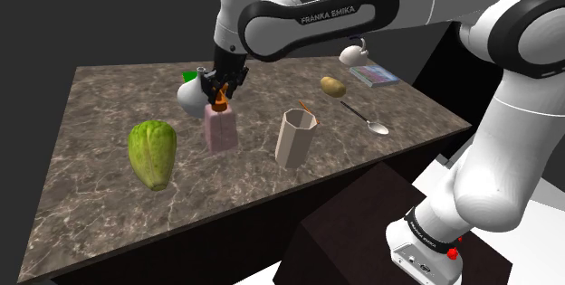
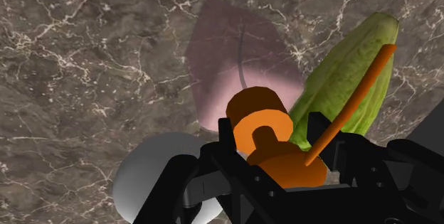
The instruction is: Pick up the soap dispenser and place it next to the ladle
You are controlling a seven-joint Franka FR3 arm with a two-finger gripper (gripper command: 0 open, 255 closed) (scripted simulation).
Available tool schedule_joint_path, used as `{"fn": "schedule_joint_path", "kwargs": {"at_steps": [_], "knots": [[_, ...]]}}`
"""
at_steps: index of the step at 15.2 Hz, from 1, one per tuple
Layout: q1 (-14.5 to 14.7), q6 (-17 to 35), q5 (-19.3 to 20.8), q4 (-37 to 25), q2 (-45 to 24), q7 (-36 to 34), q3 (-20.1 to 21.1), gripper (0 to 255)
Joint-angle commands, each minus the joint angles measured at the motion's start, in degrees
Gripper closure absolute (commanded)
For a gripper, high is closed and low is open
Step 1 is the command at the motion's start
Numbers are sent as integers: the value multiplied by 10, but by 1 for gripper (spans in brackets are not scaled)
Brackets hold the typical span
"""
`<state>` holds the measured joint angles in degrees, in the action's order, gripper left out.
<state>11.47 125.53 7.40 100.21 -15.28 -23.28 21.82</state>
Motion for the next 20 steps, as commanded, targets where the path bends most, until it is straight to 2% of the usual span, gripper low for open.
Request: {"fn": "schedule_joint_path", "kwargs": {"at_steps": [1, 20], "knots": [[-1, -15, -3, -11, 4, 3, 1, 255], [3, -157, -13, -140, 18, 12, 6, 255]]}}
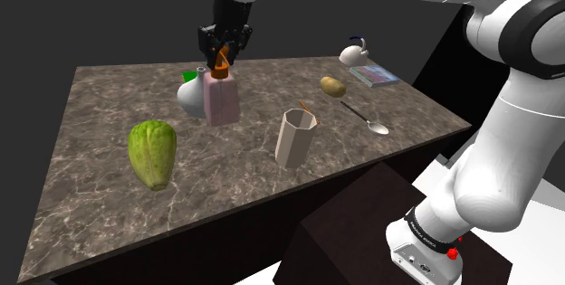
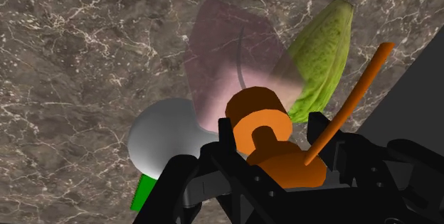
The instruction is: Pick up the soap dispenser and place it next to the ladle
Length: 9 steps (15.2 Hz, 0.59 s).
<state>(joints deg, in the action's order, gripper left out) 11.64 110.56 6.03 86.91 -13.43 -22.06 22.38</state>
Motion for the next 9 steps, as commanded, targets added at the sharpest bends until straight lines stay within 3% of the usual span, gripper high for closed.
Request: {"fn": "schedule_joint_path", "kwargs": {"at_steps": [1, 9], "knots": [[1, -15, 1, -16, -1, 0, 0, 255], [8, -82, 5, -95, -14, -1, 2, 255]]}}
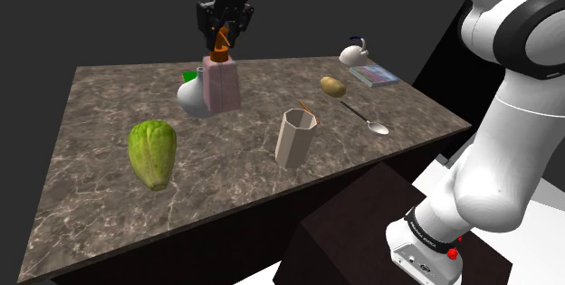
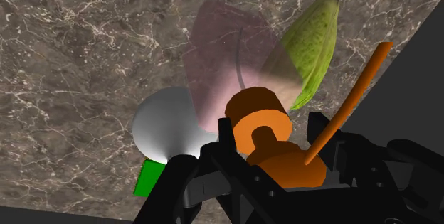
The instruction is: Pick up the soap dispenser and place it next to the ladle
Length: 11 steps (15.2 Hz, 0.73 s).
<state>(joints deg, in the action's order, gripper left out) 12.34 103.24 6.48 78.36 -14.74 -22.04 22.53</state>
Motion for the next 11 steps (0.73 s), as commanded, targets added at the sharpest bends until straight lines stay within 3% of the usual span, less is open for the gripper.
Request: {"fn": "schedule_joint_path", "kwargs": {"at_steps": [1, 11], "knots": [[3, -18, 1, -20, -3, -1, 1, 255], [22, -116, 18, -157, -43, -4, 2, 255]]}}
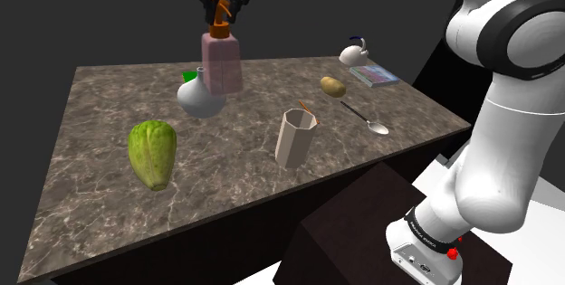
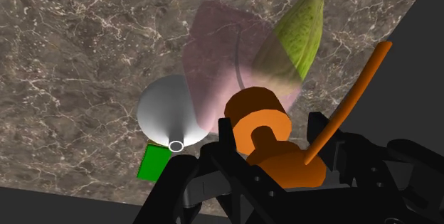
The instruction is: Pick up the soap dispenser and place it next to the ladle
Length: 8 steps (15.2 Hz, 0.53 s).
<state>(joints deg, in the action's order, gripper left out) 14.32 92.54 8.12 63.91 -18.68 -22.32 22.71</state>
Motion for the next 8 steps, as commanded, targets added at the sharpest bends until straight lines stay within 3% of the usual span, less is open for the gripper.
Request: {"fn": "schedule_joint_path", "kwargs": {"at_steps": [1, 6, 8], "knots": [[6, -21, 5, -30, -10, -1, 0, 255], [25, -77, 20, -120, -45, -2, -1, 255], [-15, -40, -6, -35, 6, 22, -2, 255]]}}
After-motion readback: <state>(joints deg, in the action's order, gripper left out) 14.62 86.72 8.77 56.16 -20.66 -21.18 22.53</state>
